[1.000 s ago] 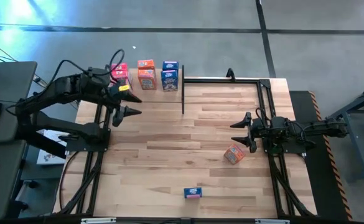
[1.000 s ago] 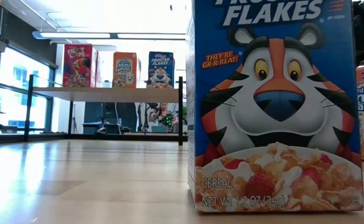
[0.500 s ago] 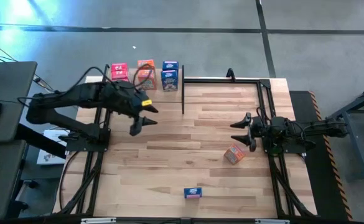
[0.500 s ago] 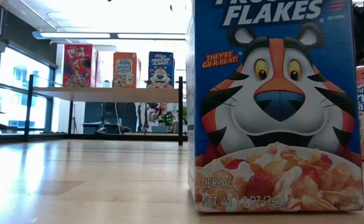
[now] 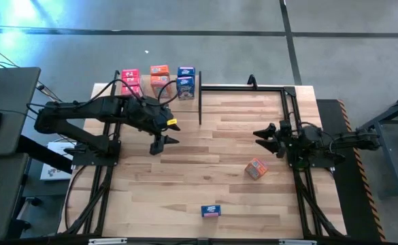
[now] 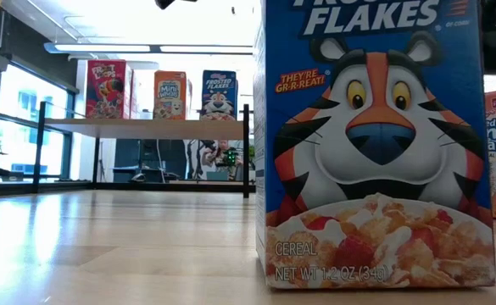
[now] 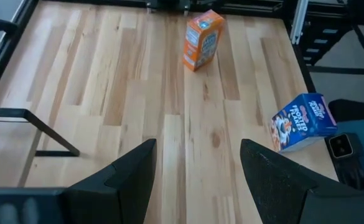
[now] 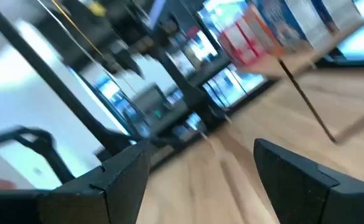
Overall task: Stack cereal on shelf
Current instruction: Put the orange cereal box on the the shelf aligned with the other orange cereal boxes
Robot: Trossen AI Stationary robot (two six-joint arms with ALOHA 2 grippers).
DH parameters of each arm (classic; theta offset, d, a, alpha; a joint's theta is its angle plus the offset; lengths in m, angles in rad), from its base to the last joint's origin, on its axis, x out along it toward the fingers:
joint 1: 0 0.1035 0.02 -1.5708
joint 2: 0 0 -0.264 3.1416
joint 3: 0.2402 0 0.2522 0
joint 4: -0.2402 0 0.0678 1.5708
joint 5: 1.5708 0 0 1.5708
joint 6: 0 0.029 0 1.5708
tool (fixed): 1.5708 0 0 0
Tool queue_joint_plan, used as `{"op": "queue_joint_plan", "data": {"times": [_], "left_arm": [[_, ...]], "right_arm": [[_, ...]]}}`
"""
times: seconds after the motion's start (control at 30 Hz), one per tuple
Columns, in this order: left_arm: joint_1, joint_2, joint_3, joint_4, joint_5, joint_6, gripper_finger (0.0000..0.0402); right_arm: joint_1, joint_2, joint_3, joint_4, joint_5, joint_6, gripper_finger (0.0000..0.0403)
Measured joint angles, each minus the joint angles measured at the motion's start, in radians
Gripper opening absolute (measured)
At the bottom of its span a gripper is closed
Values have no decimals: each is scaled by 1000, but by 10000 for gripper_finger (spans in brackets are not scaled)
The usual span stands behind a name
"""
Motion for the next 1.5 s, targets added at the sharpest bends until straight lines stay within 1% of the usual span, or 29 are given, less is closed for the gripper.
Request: {"op": "queue_joint_plan", "data": {"times": [0.1,0.2,0.27,0.33,0.4,0.5,0.67,0.73,0.83,0.9,1.07,1.23,1.33,1.4,1.5], "left_arm": [[0,-2,0,1,-11,0,223],[0,-1,0,0,-32,0,223],[0,-2,0,0,-33,0,223],[1,-2,0,0,-33,0,223],[1,-2,0,0,-33,0,223],[1,-2,0,-1,-33,0,223],[1,-2,0,0,-33,1,223],[1,-2,0,2,-33,27,223],[2,-2,0,13,-33,51,223],[2,-2,0,15,-33,53,223],[2,-2,0,18,-33,53,223],[2,-2,0,18,-33,52,223],[2,-2,0,18,-32,56,223],[2,-2,0,18,-32,85,223],[6,-2,0,24,-32,111,223]], "right_arm": [[0,0,0,122,6,-18,278],[0,0,6,229,11,-91,278],[0,1,42,229,10,-115,278],[0,7,94,182,10,-127,278],[0,22,162,95,10,-136,278],[1,71,294,-99,18,-129,278],[1,210,540,-510,49,-11,278],[1,276,630,-656,61,46,277],[1,378,741,-833,60,122,277],[1,444,808,-933,33,169,278],[1,609,951,-1149,-48,283,277],[19,753,1037,-1335,-105,373,277],[63,820,1054,-1393,-123,426,277],[100,852,1054,-1408,-125,444,277],[151,887,1056,-1435,-109,500,277]]}}
